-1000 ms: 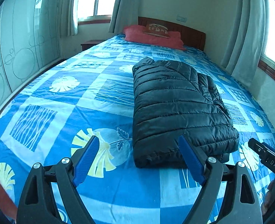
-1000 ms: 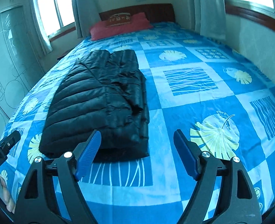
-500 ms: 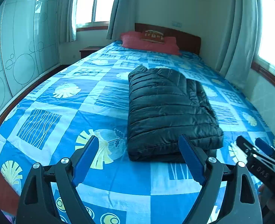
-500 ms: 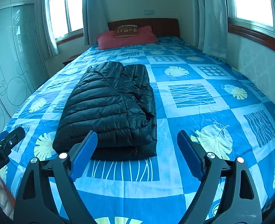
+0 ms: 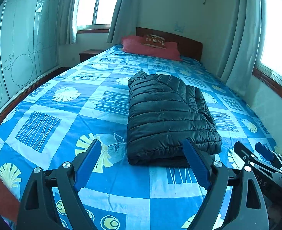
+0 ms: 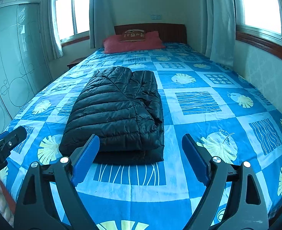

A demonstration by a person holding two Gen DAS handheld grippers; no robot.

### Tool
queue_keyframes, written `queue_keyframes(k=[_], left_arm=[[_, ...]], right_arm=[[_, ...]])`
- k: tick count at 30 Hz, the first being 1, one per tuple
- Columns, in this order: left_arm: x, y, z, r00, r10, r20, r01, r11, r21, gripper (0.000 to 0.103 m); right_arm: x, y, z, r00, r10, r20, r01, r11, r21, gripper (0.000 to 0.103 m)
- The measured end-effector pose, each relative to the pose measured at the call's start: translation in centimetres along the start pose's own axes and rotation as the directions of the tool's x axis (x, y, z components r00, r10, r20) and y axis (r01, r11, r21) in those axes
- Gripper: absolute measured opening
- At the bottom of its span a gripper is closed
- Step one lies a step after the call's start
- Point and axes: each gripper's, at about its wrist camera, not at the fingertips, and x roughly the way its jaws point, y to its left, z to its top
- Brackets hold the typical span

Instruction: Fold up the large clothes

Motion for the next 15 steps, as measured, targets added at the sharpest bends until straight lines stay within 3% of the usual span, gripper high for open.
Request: queue_keyframes(k=[15], left_arm=[[-0.51,-0.17,-0.01,1.0,0.003,0.019,-0.003,1.0,0.001,0.086]], right_arm=[[-0.91,0.85,0.07,1.0,0.007,0.023,-0.007,1.0,-0.015,0.088]])
